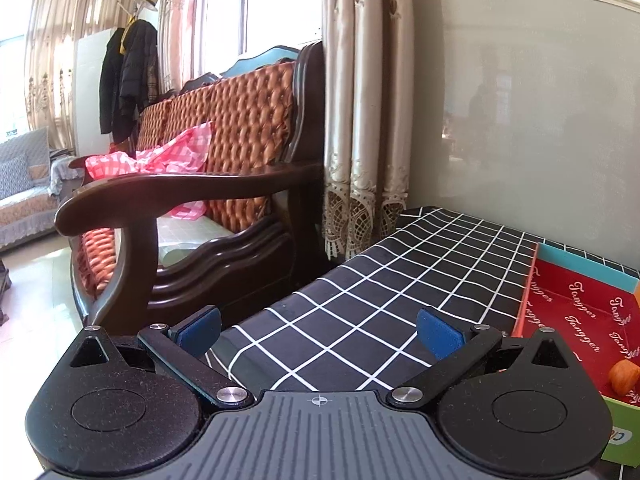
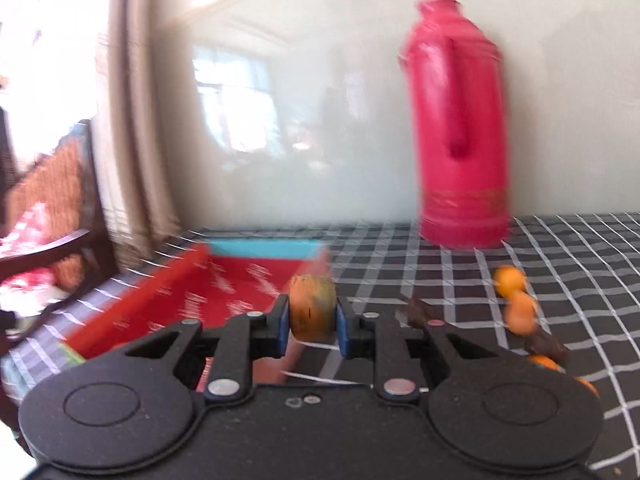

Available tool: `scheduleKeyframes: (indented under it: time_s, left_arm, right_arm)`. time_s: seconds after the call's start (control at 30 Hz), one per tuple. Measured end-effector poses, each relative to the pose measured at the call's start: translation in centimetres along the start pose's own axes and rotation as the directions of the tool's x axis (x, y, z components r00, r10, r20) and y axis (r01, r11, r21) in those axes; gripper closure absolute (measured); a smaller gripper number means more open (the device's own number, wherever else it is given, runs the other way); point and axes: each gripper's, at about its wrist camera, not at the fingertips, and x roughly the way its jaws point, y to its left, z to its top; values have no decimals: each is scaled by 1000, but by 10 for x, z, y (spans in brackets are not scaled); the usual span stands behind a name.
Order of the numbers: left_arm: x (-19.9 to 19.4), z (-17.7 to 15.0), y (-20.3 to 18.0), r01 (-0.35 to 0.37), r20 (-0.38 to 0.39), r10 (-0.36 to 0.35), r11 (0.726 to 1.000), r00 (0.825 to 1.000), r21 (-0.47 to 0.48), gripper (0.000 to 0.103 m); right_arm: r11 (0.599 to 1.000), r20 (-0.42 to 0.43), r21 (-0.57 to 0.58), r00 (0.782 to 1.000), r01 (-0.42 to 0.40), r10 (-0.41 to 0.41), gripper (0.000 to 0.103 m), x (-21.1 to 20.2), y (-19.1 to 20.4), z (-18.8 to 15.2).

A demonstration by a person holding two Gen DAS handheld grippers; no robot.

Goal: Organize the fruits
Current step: 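Grasp the mottled green-orange chunk with the right gripper and drop it in the box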

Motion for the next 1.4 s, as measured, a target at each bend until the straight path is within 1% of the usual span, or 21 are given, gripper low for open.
scheduleKeyframes:
  time_s: [0.1, 0.2, 0.27, 0.4, 0.47, 0.5, 0.57, 0.6, 0.7, 0.77, 0.87, 0.93, 1.0, 1.03, 1.1, 1.13, 1.17, 1.2, 1.3, 1.4]
  left_arm:
    - [0, -1, 3, -9, -1, 9, 1000, 1000, 0, 0]
    - [0, 0, 6, -13, 1, 13, 1000, 1000, 0, 0]
    - [0, -1, 7, -15, 4, 15, 1000, 1000, 3, 0]
    - [-1, -1, 8, -16, 3, 16, 1000, 1000, 2, 0]
    - [-1, -1, 8, -13, 1, 13, 1000, 1000, -3, 0]
    - [-1, -1, 6, -11, 1, 11, 1000, 1000, -4, 0]
    - [-2, -1, 3, -7, 2, 7, 1000, 1000, 2, 0]
    - [-2, 0, 2, -4, 4, 4, 1000, 1000, 5, 0]
    - [-4, -1, -1, 6, 8, -6, 1000, 1000, 12, 0]
    - [-5, -1, -4, 9, 8, -9, 1000, 1000, 17, 0]
    - [-7, 0, -8, 18, 7, -18, 1000, 1000, 21, 0]
    - [-8, 0, -12, 27, 8, -28, 999, 1000, 23, 0]
    - [-12, -1, -17, 42, 12, -43, 999, 999, 29, 0]
    - [-13, -1, -21, 52, 15, -52, 998, 999, 34, 0]
    - [-18, -1, -30, 78, 26, -79, 996, 997, 48, 0]
    - [-22, -1, -35, 94, 35, -96, 994, 995, 56, 0]
    - [-26, -2, -40, 112, 46, -115, 992, 992, 66, 0]
    - [-31, -2, -45, 133, 60, -137, 988, 989, 77, 0]
    - [-49, -5, -66, 203, 105, -216, 972, 971, 121, 0]
    - [-67, -9, -91, 289, 133, -313, 941, 940, 174, 0]
  right_arm:
    - [996, -49, -37, 995, -85, 83, 88, 8, 19, -4]
    - [989, -91, -66, 988, -132, 126, 88, 15, 36, -9]
    - [984, -106, -85, 984, -154, 144, 88, 18, 45, -11]
    - [981, -126, -102, 980, -166, 153, 88, 20, 57, -13]
    - [981, -124, -96, 980, -170, 158, 85, 20, 58, -13]
    - [982, -115, -94, 981, -165, 154, 83, 20, 58, -13]
    - [985, -91, -80, 986, -150, 143, 70, 16, 54, -12]
    - [987, -78, -62, 987, -146, 141, 68, 14, 50, -11]
    - [994, -37, -5, 993, -110, 110, 55, 7, 36, -5]
    - [997, 2, 22, 998, -69, 69, 38, 0, 27, -4]
    - [999, 50, 36, 999, 9, -11, 31, -12, 13, -2]
    - [996, 69, 48, 995, 72, -75, 27, -18, 4, -2]
    - [988, 74, 62, 987, 141, -145, 26, -22, -7, -2]
    - [981, 74, 71, 980, 180, -185, 26, -24, -13, -2]
    - [959, 67, 99, 959, 267, -274, 20, -29, -27, -3]
    - [941, 69, 115, 943, 318, -326, 11, -32, -34, -4]
    - [920, 74, 129, 922, 369, -380, 8, -36, -41, -5]
    - [900, 76, 139, 902, 412, -425, 8, -40, -47, -5]
    - [841, 70, 157, 844, 517, -532, 8, -51, -67, -6]
    - [784, 72, 161, 785, 600, -615, 6, -66, -84, -10]
